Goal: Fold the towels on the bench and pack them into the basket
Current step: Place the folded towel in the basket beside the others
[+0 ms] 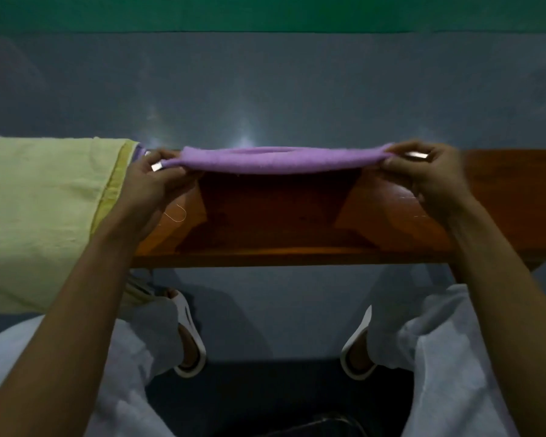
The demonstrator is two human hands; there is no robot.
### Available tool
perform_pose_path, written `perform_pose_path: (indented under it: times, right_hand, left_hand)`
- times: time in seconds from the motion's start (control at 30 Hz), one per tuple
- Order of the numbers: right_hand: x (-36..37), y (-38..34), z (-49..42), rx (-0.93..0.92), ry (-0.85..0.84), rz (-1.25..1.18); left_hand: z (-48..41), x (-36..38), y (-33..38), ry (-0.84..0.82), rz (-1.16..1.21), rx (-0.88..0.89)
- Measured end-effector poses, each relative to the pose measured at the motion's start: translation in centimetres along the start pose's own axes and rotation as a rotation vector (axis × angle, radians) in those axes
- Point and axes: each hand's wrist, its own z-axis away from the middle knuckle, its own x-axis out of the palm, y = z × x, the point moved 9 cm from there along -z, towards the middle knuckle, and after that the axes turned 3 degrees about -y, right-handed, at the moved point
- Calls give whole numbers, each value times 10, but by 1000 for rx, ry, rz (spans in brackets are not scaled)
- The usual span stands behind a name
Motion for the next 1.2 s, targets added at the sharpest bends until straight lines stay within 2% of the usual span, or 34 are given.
perform_pose_path:
  times: [0.07,0.17,0.27,0.33,0.4,0.5,0.6,0.73,0.93,1.0,1.1,1.2]
  right_hand:
    - [0,18,10,123,-27,242]
    - [-4,42,22,338,-119,458]
    - [-13,53,23,455,-212,611]
    - [-14,53,20,464,-197,628]
    - [-15,52,12,431,-90,612]
    - [-19,57,-4,382,162,580]
    - [-14,58,-16,320,304,669]
    - [-9,60,-22,327,285,788]
    - [-16,65,-14,366,213,872]
    - [-13,57,-10,290,263,951]
    - [5,36,-9,52,365,1066]
    - [59,28,-8,-165,208,1112]
  left_hand:
    - [6,-1,-25,-66,-151,-179]
    - [14,-6,-48,-142,-198,-365]
    - [18,-6,-47,-217,-253,-438]
    - [19,-5,-45,-254,-321,-444]
    - [13,-5,-42,-203,-413,-396]
    - [-3,-11,-37,40,-523,-252]
    - [-9,-5,-36,163,-556,-141]
    - [-9,-3,-34,204,-690,-95]
    - [-4,-3,-33,135,-795,-143]
    - [1,1,-28,181,-888,-88]
    - [7,20,-18,260,-1059,78]
    - [7,54,-20,168,-1034,252]
